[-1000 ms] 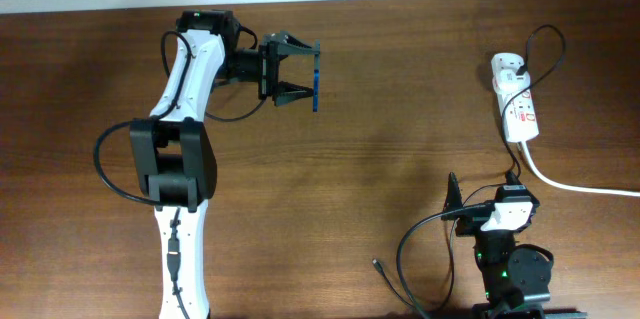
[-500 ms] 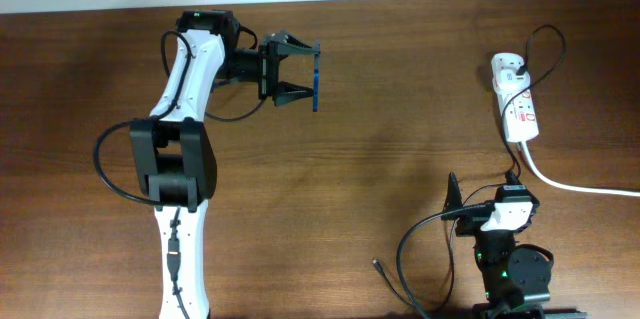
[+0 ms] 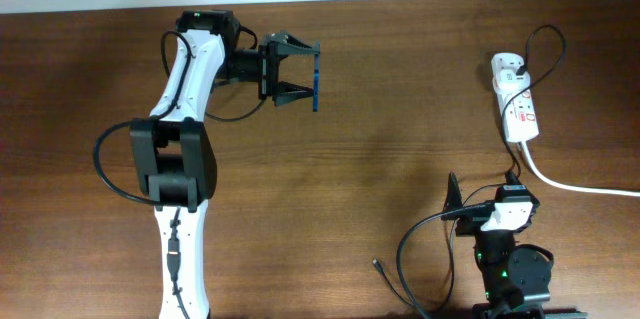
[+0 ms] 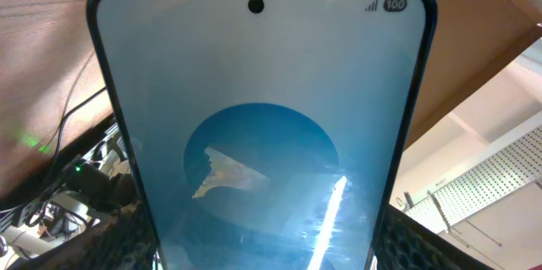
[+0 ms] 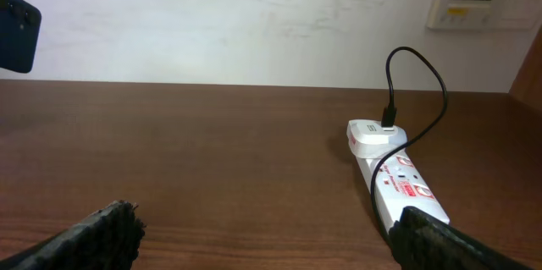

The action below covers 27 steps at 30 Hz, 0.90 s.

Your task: Plug charger to phone and switch on socket

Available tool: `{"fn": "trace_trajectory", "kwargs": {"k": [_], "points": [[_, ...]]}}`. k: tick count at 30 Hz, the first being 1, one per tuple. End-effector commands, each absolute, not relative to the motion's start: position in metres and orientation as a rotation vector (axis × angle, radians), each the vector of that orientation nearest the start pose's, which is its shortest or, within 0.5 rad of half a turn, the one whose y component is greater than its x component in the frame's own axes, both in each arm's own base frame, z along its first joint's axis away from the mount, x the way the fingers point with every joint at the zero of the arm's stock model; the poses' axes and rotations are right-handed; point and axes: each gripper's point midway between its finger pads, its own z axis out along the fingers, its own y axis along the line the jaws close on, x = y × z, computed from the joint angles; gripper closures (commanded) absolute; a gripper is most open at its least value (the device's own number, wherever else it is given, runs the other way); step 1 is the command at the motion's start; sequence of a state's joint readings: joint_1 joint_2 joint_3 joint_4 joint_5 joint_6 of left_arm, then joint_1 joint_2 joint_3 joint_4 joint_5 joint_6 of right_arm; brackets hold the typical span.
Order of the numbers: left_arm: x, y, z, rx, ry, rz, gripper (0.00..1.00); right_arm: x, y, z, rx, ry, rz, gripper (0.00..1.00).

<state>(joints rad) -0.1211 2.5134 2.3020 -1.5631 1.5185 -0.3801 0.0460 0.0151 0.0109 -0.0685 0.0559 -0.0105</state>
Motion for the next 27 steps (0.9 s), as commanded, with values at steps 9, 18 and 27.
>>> {"fn": "trace_trajectory", "kwargs": {"k": [9, 18, 27], "points": [[0.45, -0.225, 0.211, -0.548, 2.55, -2.479, 0.21, 0.246, 0.002, 0.156, -0.002, 1.649, -0.016, 0.02], [0.45, -0.225, 0.211, -0.548, 2.55, -2.479, 0.21, 0.246, 0.002, 0.156, -0.002, 1.649, -0.016, 0.02], [0.45, -0.225, 0.211, -0.549, 2.55, -2.479, 0.21, 0.233, 0.071, 0.184, -0.146, 1.547, 0.485, 0.02]]}}
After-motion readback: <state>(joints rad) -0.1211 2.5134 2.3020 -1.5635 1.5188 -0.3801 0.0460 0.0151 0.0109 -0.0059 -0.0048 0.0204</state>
